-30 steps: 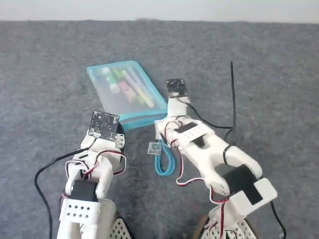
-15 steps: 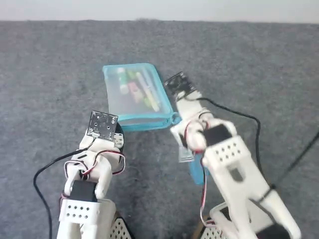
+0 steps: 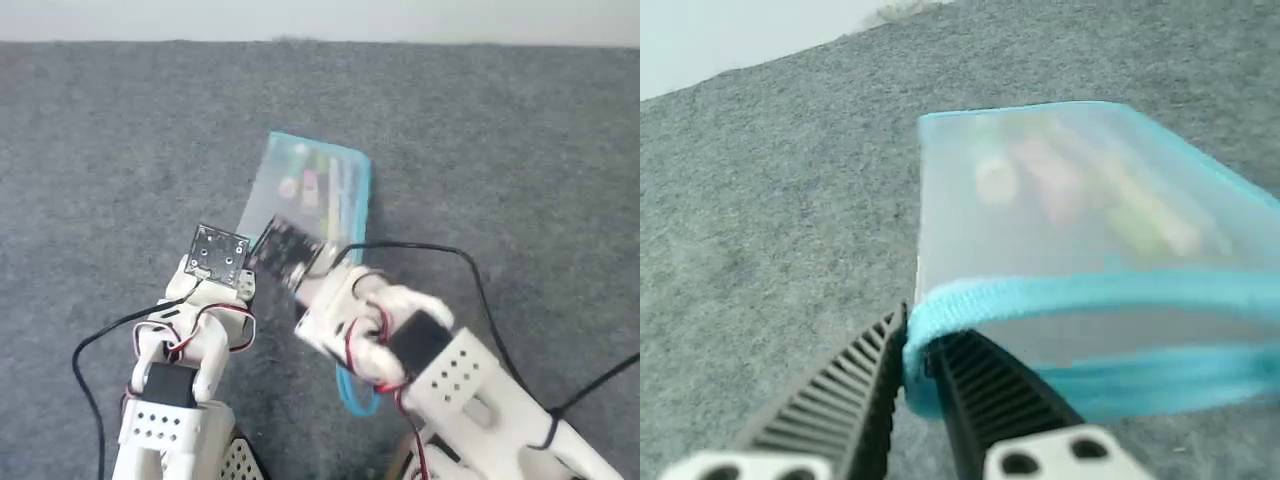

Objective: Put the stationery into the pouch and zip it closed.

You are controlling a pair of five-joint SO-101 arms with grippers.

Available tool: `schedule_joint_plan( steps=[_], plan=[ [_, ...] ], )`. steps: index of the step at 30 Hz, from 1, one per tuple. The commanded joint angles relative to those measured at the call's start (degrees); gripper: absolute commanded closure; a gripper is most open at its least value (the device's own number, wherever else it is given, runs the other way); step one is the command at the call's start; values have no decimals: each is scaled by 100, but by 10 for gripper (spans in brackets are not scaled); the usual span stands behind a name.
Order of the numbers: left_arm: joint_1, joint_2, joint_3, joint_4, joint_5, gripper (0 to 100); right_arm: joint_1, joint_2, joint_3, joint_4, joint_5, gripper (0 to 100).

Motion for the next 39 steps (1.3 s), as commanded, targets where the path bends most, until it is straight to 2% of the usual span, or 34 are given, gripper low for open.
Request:
schedule_joint_plan(
  steps=[1,5,8,14,18,20,23,26,30,32,39],
  plan=[
    [123,18,-101,-202,79,990,-602,-453,-273,48,308,992],
    [132,26,-92,-273,79,990,-1121,-462,-273,48,448,992],
    [132,26,-92,-273,79,990,-1182,-453,-264,31,475,992],
    [132,26,-92,-264,79,990,-752,-444,-273,48,396,979],
    [141,26,-40,-273,79,990,-22,-409,-413,-171,-167,992],
    [220,26,-40,-273,62,990,215,-198,-501,-391,-202,993],
    [431,26,-13,-255,70,990,224,382,-668,-585,-202,993],
    [308,26,13,-255,62,990,224,778,-844,-514,-202,993],
    [176,18,-4,-273,79,990,171,567,-1020,-66,-149,987],
    [176,18,-4,-273,79,990,-40,286,-1108,365,158,941],
    [176,9,-4,-281,79,990,-1095,-602,-844,1648,1011,686]
  ],
)
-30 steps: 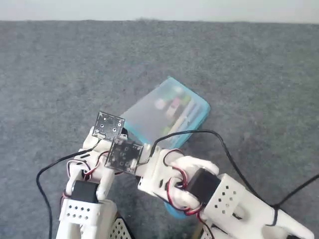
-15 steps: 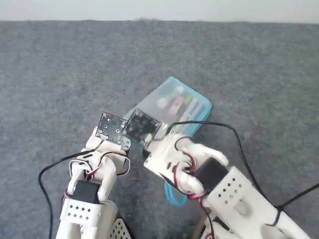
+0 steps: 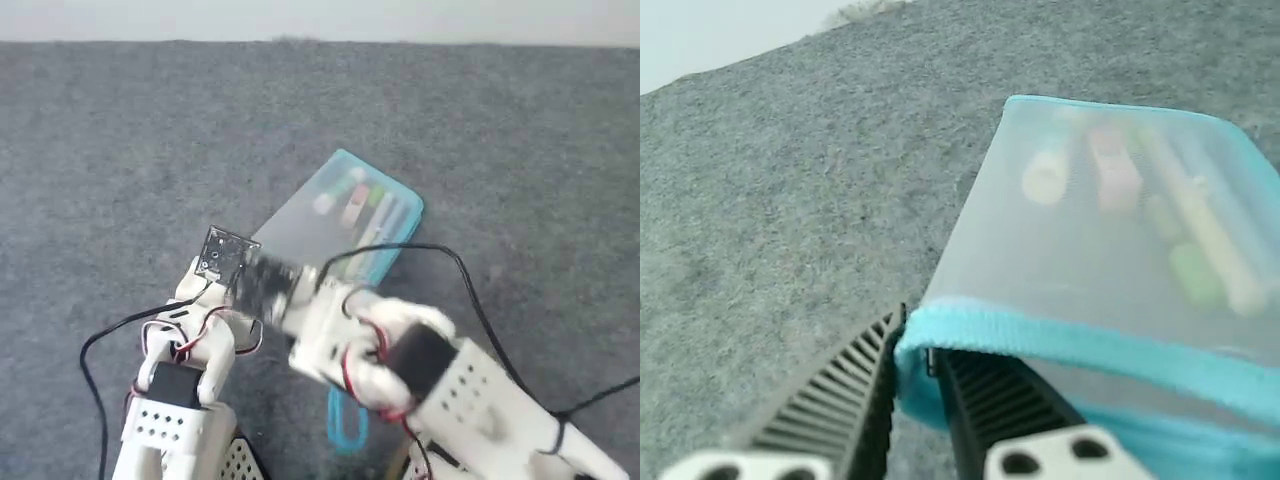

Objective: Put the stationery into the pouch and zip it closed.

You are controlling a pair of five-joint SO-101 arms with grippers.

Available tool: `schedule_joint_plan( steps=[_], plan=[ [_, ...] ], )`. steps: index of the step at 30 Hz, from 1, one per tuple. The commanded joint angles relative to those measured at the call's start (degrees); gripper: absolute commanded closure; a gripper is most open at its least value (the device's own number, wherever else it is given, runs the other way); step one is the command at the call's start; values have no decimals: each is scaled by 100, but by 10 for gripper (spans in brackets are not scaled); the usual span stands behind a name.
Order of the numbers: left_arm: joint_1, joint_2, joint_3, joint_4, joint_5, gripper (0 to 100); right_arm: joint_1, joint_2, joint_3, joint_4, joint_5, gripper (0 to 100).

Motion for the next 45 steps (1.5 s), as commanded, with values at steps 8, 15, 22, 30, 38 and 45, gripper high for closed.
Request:
schedule_joint_plan(
  steps=[8,15,22,30,38,45],
  plan=[
    [-53,9,-92,-193,70,990,-171,-567,141,910,677,571],
    [-53,0,-101,-193,70,989,1930,-576,1196,-154,1275,571],
    [-53,-9,-101,-193,70,989,2299,-532,1943,-1147,1266,571],
    [-44,9,-154,-185,70,989,1499,-523,2013,-1499,589,571],
    [-44,9,-154,-176,70,989,1367,-259,2048,-1490,299,571],
    [-53,-9,-154,-167,70,989,1033,-268,2549,-1684,281,571]
  ],
)
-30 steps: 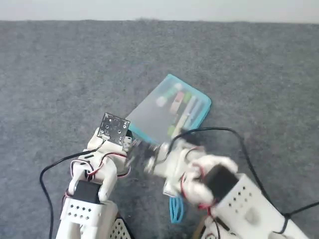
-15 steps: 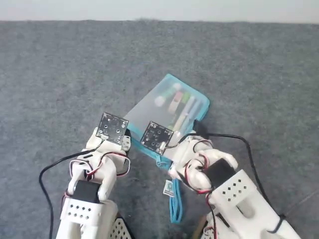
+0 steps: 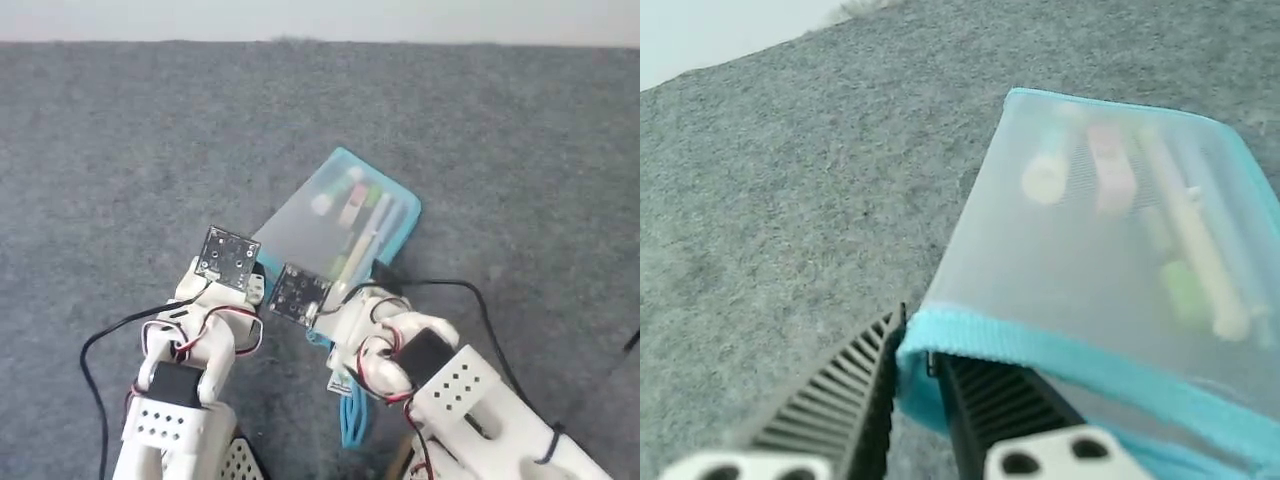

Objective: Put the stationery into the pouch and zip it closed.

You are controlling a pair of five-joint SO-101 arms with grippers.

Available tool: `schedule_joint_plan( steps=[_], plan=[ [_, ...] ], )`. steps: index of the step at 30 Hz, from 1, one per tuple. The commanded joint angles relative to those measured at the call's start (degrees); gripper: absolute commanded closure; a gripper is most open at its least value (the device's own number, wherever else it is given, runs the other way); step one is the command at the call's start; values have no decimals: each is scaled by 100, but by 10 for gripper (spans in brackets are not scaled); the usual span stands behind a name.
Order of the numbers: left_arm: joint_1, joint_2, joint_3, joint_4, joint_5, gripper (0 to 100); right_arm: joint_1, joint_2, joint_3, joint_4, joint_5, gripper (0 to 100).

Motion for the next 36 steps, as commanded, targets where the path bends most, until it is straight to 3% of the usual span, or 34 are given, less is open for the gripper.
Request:
schedule_joint_plan(
  steps=[1,11,19,26,30,36],
  plan=[
    [-35,-9,-154,-167,70,989,-110,40,62,-312,-79,571],
    [-35,-9,-163,-158,70,989,-488,40,149,-163,79,569],
    [-35,-18,-251,0,70,989,743,84,105,-1103,-246,571],
    [-35,-18,-259,-9,70,988,743,48,-18,-1385,-246,571],
    [-26,-18,-259,-9,70,988,1156,40,-457,-1095,-237,571],
    [18,-18,-251,-9,70,988,1059,31,-897,-901,-237,571]
  ],
)
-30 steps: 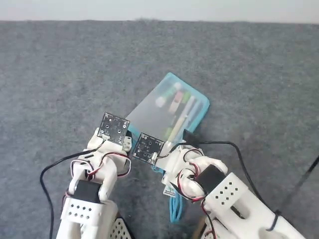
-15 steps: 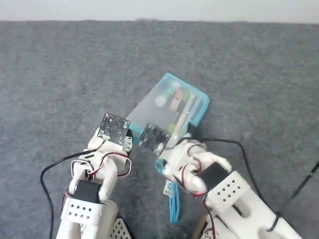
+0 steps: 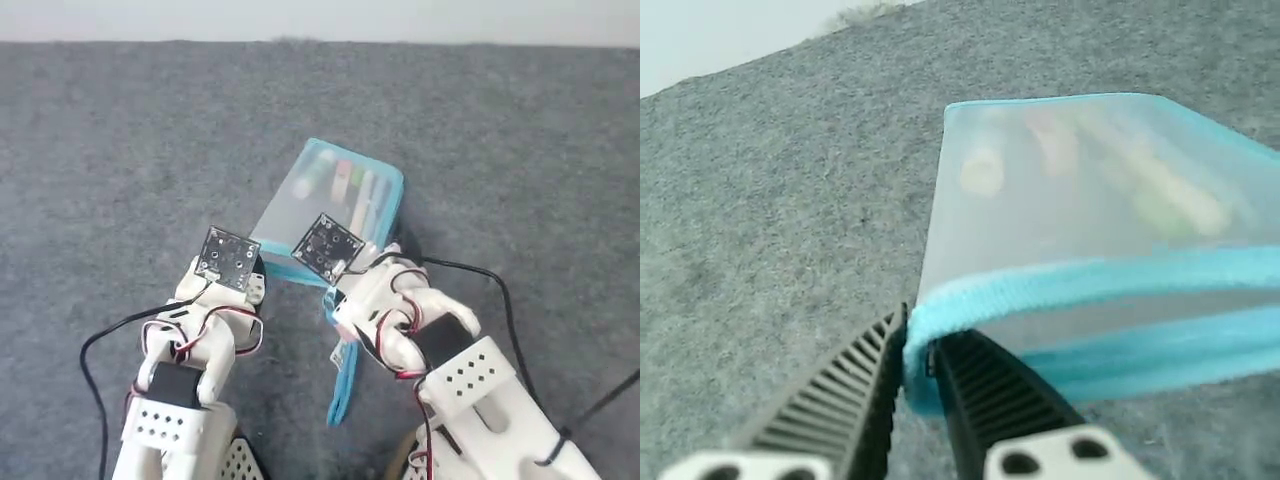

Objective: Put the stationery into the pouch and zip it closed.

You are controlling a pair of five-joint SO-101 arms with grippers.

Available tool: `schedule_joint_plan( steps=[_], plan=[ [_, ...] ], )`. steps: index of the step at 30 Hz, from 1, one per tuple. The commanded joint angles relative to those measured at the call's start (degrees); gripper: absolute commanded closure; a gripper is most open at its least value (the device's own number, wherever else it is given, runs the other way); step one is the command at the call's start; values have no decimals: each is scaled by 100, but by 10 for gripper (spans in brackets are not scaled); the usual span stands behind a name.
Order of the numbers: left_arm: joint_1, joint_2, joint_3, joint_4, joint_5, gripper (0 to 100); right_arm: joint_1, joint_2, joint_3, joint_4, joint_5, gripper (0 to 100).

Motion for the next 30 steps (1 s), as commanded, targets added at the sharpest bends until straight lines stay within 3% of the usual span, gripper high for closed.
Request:
schedule_joint_plan(
  steps=[1,8,13,17,26,30],
  plan=[
    [-9,-18,-242,-18,70,988,13,13,-563,48,-44,574],
    [-9,-18,-242,-26,70,988,-286,66,-563,13,387,774],
    [-9,-18,-233,-9,62,988,-330,31,-563,22,404,866],
    [-9,-18,-224,-9,62,988,-303,13,-580,40,404,998],
    [-62,-26,-277,-44,35,983,-13,84,-580,4,167,993],
    [-202,-26,-655,132,62,911,338,84,-554,-154,-299,993]
  ],
)
